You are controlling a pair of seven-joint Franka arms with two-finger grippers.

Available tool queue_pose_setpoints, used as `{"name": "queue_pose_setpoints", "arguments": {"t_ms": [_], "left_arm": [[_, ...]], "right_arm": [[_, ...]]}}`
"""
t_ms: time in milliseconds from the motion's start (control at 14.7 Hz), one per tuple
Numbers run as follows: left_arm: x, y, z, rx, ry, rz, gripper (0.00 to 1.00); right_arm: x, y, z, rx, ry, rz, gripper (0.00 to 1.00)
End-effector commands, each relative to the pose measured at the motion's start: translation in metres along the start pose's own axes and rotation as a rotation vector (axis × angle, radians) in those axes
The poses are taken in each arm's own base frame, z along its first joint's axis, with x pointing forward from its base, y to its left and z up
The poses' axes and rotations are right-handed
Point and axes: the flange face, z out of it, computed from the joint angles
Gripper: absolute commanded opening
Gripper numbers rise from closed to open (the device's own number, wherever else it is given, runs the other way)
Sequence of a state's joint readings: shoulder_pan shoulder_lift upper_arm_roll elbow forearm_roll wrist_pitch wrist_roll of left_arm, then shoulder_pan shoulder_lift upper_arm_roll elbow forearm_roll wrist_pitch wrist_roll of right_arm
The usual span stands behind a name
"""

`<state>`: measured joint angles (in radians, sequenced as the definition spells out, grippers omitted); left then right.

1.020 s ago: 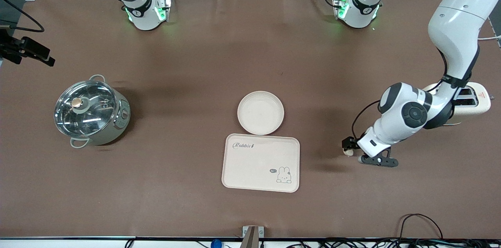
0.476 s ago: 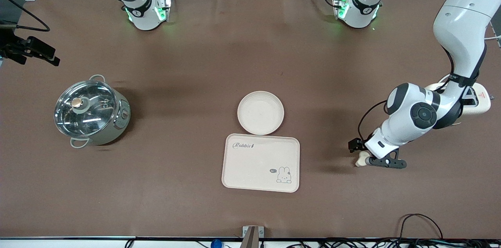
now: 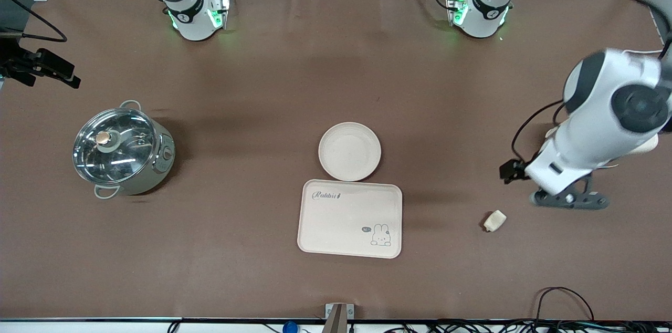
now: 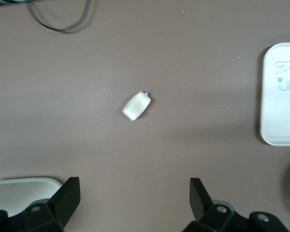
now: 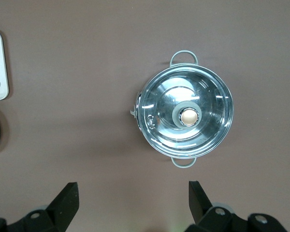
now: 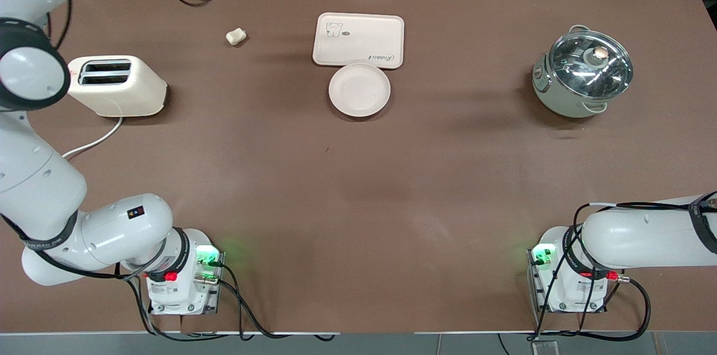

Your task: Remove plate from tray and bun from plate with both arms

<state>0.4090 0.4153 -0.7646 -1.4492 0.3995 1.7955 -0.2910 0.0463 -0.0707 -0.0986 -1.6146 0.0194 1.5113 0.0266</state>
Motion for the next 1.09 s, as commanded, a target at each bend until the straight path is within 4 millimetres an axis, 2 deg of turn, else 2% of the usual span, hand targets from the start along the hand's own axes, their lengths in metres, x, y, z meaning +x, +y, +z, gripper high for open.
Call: {"name": "queue_pose_setpoints", "arguments": {"t_ms": [0,136,204,272,476,612,748,816,952,1020], "left_arm": [[-0.023,0.0,-0.063,-0.011,0.006,0.024,1.0],[-0.043,-0.007,-0.114,-0.048,0.042,0.031,1.0],[-0.054,-0.008,-0.132,-0.042,0.052,0.017,1.0],[-0.062,-0.007,-0.138,-0.034,0.032,0.009,1.0],[-0.083,-0.024,-0.155,-0.015,-0.006,-0.049,1.0],[-0.106,-0.034,-0.152,-0.031,-0.038,-0.076,1.0],[-0.117,-0.041,-0.142,-0.08,0.001,-0.055,1.0],[-0.124,-0.041,-0.144,-0.087,0.027,-0.041,1.0],[-0.123,-0.041,-0.145,-0.081,0.028,-0.033,1.0],[-0.122,-0.047,-0.146,-0.079,0.032,-0.048,1.0]], "right_arm": [[-0.002,-0.001,-0.003,-0.016,0.002,0.011,1.0],[-0.002,-0.001,-0.004,-0.016,0.004,0.011,1.0],[-0.002,-0.001,-0.004,-0.016,0.004,0.011,1.0],[-0.002,-0.001,-0.004,-0.016,0.004,0.011,1.0],[-0.002,-0.001,-0.004,-0.016,0.004,0.011,1.0],[-0.001,0.0,-0.003,-0.016,0.004,0.012,1.0],[-0.001,0.003,-0.003,-0.014,0.004,0.015,1.0],[-0.001,0.002,-0.004,-0.014,0.005,0.015,1.0],[-0.001,0.004,-0.003,-0.013,0.005,0.018,1.0],[-0.001,0.006,-0.003,-0.009,0.004,0.021,1.0]]}}
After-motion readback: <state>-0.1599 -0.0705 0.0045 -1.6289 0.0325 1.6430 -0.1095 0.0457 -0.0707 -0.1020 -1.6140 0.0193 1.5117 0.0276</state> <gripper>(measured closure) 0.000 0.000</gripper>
